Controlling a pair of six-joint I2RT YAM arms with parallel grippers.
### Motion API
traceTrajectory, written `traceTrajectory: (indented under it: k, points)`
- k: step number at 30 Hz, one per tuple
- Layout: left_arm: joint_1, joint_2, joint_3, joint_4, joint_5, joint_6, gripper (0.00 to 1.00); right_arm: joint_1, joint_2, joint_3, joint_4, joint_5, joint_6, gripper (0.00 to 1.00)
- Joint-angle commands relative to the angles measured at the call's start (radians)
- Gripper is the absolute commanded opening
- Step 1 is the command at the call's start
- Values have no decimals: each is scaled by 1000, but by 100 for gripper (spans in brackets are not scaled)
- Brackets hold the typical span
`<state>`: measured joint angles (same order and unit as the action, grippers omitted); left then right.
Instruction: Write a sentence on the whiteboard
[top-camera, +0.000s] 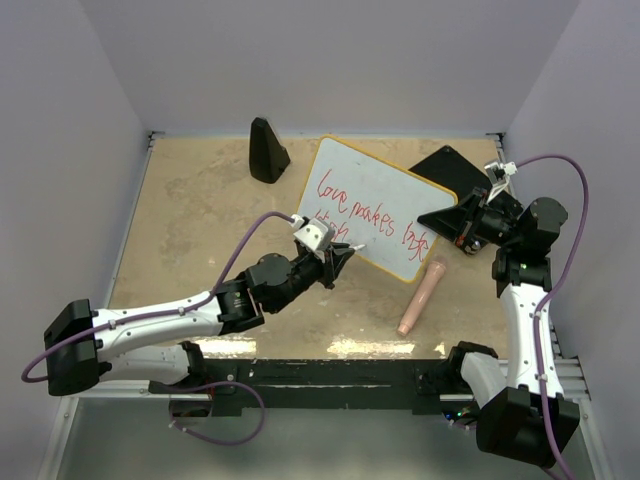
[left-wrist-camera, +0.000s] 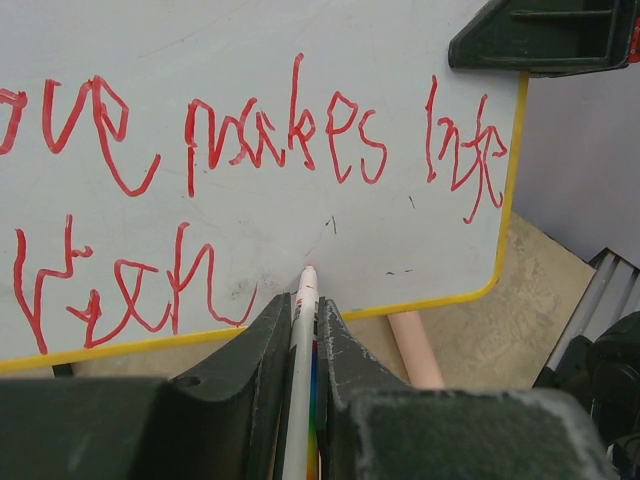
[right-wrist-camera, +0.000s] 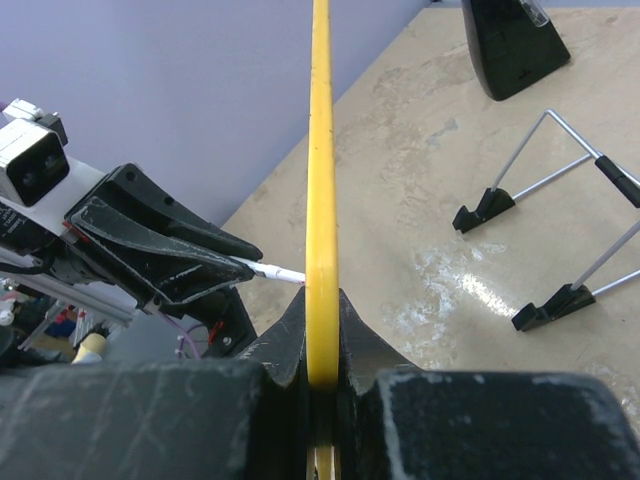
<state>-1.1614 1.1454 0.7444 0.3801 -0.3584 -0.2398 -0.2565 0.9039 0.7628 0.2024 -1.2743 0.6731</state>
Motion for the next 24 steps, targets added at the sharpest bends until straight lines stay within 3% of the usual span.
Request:
traceTrajectory:
  k: [1, 24]
  points:
    - [-7, -1, 38, 59, -24, 28, 0, -6, -22, 55, 54, 0, 17, 0]
    - [-4, 10, 47, 43, -27, 40, 0, -6, -23, 55, 57, -3, 20, 0]
